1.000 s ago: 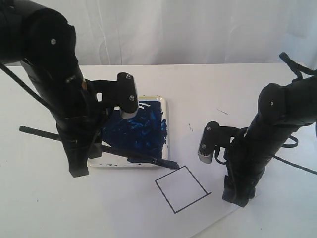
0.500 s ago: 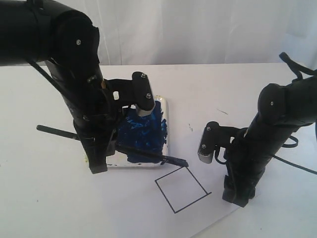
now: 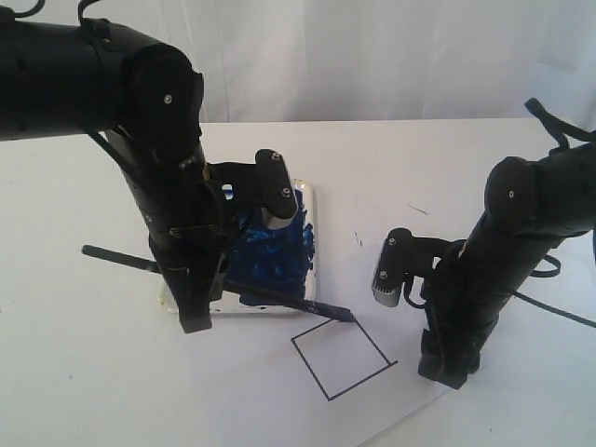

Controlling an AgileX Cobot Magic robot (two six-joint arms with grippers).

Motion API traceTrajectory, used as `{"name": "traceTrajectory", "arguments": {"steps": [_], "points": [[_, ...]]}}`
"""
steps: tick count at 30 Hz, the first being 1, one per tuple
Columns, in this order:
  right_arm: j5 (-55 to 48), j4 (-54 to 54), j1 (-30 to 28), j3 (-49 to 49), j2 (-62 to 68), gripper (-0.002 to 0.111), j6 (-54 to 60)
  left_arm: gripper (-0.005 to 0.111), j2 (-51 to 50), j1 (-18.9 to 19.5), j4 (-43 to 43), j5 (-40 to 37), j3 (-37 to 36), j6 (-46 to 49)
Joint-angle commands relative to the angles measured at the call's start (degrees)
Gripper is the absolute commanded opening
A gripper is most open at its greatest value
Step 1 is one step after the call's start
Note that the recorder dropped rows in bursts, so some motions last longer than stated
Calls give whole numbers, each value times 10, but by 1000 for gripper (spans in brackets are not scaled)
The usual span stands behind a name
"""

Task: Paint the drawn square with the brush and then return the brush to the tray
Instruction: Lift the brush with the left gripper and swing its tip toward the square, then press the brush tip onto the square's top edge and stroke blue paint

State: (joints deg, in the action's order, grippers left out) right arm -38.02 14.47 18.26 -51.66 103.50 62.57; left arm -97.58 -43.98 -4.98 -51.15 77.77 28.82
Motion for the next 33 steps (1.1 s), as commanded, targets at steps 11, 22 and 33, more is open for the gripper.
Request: {"name": "traceTrajectory", "arguments": {"steps": [11,22,33], "points": [[-4,5,0,4,14,63,1,0,-16,-2,10,-9,1,-6],[-5,5,0,4,14,63,1,0,-17,-2,-12,-80,20,-11],[-5,5,0,4,14,63,1,0,-17,-2,8,-48,37,-60]]}}
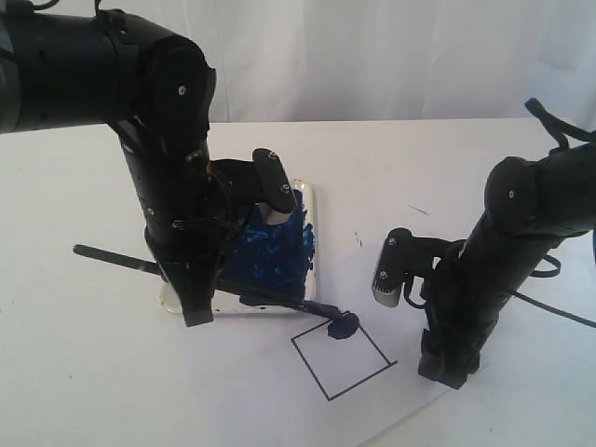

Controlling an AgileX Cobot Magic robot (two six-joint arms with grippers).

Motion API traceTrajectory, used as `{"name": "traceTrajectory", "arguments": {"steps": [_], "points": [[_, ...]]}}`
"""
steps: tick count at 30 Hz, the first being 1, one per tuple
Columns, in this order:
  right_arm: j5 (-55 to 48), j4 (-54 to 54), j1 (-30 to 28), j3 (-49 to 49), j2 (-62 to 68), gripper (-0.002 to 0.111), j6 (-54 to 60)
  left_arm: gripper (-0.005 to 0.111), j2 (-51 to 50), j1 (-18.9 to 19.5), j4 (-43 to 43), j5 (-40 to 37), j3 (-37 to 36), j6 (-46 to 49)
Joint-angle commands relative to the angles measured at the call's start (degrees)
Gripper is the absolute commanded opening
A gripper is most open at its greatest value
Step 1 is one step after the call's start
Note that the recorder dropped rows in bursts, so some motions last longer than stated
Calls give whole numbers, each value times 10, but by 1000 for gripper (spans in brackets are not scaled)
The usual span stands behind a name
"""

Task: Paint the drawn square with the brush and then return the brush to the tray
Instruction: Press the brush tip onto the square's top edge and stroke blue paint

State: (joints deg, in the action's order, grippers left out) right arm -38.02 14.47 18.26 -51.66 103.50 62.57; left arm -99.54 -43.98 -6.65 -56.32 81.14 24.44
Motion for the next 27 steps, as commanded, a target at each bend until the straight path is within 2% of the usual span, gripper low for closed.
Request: {"name": "traceTrajectory", "arguments": {"steps": [1,14,27], "points": [[-5,5,0,4,14,63,1,0,2,-2,25,4,3,-16],[-5,5,0,4,14,63,1,0,1,-2,27,11,-18,-1],[-5,5,0,4,14,63,1,0,1,-2,4,-50,-17,14]]}}
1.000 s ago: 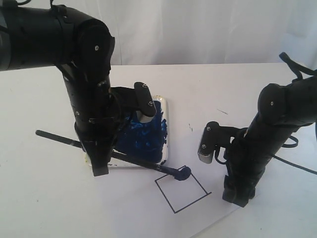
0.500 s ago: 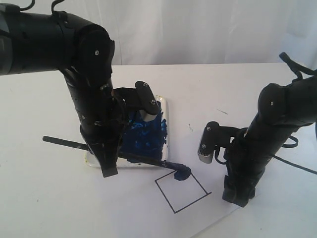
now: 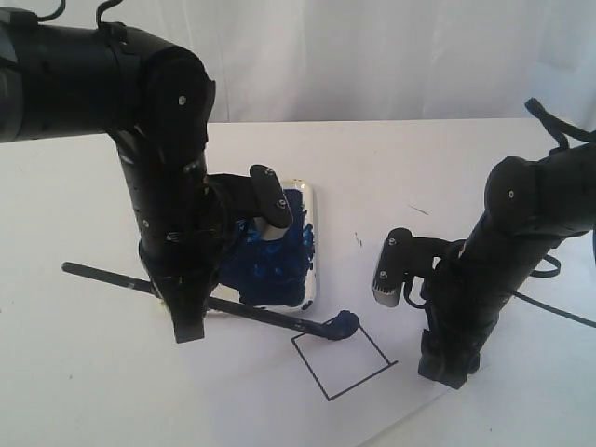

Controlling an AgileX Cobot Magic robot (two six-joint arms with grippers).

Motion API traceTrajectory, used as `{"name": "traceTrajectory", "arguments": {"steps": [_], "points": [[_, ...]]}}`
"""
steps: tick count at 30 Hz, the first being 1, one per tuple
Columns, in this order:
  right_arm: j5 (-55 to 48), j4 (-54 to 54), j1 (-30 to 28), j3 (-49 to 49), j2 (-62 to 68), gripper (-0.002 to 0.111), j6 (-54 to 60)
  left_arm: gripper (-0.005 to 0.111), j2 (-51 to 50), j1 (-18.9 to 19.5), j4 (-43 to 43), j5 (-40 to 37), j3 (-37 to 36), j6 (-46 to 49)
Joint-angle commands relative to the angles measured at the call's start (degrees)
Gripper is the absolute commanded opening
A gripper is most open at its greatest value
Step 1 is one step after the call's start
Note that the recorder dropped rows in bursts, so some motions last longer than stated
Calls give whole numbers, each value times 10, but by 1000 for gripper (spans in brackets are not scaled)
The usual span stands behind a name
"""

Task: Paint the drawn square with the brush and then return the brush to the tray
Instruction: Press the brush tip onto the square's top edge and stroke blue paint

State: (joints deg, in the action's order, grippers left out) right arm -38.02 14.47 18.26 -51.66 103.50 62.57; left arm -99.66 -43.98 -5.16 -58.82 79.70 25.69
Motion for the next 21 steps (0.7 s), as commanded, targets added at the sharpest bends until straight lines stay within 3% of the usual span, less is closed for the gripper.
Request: {"name": "traceTrajectory", "arguments": {"steps": [1,21], "points": [[-5,5,0,4,14,63,1,0,3,-2,-15,-26,-3,2],[-5,5,0,4,14,63,1,0,3,-1,-42,-89,-3,0]]}}
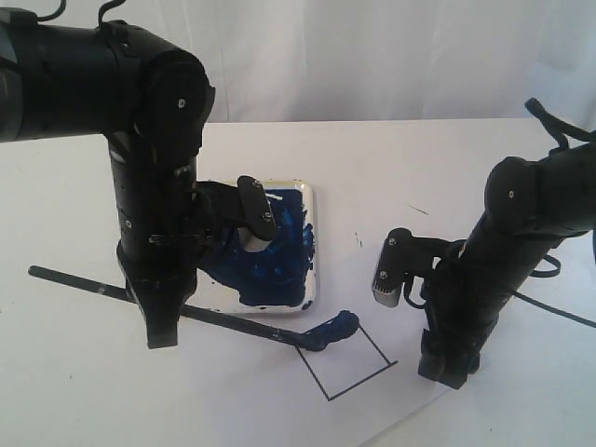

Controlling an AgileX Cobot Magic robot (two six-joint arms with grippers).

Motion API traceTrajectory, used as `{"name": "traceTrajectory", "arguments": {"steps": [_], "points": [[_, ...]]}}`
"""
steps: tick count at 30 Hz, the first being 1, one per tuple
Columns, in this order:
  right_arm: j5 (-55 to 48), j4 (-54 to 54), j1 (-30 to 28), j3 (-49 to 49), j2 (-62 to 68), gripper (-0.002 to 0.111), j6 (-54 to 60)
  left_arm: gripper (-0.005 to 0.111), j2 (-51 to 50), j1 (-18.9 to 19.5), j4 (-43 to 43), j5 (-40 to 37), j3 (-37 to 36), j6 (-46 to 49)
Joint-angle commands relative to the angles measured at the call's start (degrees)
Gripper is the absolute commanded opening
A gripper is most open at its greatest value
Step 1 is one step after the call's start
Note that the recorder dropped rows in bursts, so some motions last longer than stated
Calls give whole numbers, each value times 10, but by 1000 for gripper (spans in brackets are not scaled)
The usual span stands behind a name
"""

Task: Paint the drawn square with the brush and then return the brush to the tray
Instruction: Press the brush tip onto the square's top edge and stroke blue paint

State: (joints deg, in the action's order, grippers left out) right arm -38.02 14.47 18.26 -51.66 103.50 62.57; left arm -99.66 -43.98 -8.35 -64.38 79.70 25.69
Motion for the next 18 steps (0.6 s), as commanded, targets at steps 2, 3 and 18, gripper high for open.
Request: {"name": "traceTrajectory", "arguments": {"steps": [2,3,18], "points": [[-5,5,0,4,14,63,1,0,3,-1,-27,-43,-3,0],[-5,5,0,4,14,63,1,0,3,-1,-29,-46,-3,0],[-5,5,0,4,14,63,1,0,3,-1,-26,-56,-3,-2]]}}
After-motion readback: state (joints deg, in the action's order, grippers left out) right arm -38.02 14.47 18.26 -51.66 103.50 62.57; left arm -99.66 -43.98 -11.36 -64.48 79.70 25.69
